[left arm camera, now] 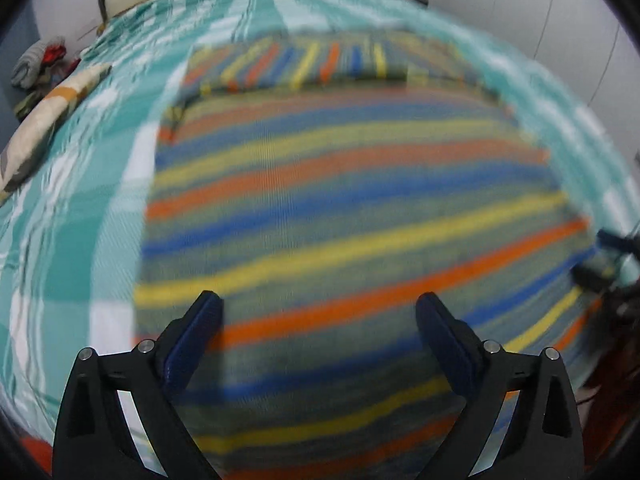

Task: Fold small clothes

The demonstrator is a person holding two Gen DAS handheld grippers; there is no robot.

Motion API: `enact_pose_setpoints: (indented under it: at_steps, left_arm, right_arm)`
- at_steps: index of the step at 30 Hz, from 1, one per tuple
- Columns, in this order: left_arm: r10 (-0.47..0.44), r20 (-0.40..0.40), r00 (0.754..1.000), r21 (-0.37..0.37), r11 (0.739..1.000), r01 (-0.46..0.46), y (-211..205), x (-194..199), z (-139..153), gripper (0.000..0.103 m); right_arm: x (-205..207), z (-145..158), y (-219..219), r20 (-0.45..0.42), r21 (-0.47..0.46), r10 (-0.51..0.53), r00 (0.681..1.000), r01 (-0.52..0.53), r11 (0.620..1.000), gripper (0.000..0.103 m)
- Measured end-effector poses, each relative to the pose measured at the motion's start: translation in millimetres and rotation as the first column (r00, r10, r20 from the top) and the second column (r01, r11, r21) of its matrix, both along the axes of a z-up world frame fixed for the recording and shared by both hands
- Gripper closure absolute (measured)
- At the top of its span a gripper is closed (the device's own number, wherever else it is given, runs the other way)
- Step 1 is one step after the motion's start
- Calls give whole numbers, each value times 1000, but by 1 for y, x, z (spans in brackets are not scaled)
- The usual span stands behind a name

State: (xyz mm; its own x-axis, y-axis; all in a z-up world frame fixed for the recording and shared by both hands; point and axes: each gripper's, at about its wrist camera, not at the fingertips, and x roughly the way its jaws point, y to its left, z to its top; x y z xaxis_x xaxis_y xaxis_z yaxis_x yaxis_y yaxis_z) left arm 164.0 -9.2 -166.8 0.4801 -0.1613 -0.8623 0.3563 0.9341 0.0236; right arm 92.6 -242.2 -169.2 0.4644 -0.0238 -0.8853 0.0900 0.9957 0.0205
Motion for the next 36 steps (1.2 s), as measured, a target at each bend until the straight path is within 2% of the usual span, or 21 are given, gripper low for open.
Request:
enact_pose_setpoints:
  at_steps: [1,3,6,8,11,14,16,36]
  left_arm:
    - [7,27,1000,-14,1000,-7,3,-6,2,4]
    - [13,23,1000,-35,999,-13,8,-9,11,4]
    - [68,85,994,-85,995,-60,22,-11,27,4]
    - [107,94,990,-103,990,-97,32,-7,27,2]
    - [129,-1,992,-78,989,-129,43,6,-3,2]
    - [103,24,994,-57,993,-102,37,4,-8,1]
    - [103,13,995,-39,994,-102,33,6,-8,0]
    - [106,16,994,-34,994,-105,33,2,-11,0]
  right_arm:
    - [0,-2,0,-1,7,-1,1000,1,1000,0]
    - [0,4,3,25,-16,1,1000,0,1000,1]
    - [-4,22,4,122,-83,0,993,11,996,1]
    - [-3,29,-2,156,-108,-21,988,38,993,1]
    - [4,17,-16,108,-85,-75,991,84,993,1]
    - [8,-5,-25,37,-8,-105,994,106,994,0]
    - [8,-6,-24,51,-11,-104,993,105,994,0]
    - [0,-8,-22,67,-22,-101,993,103,994,0]
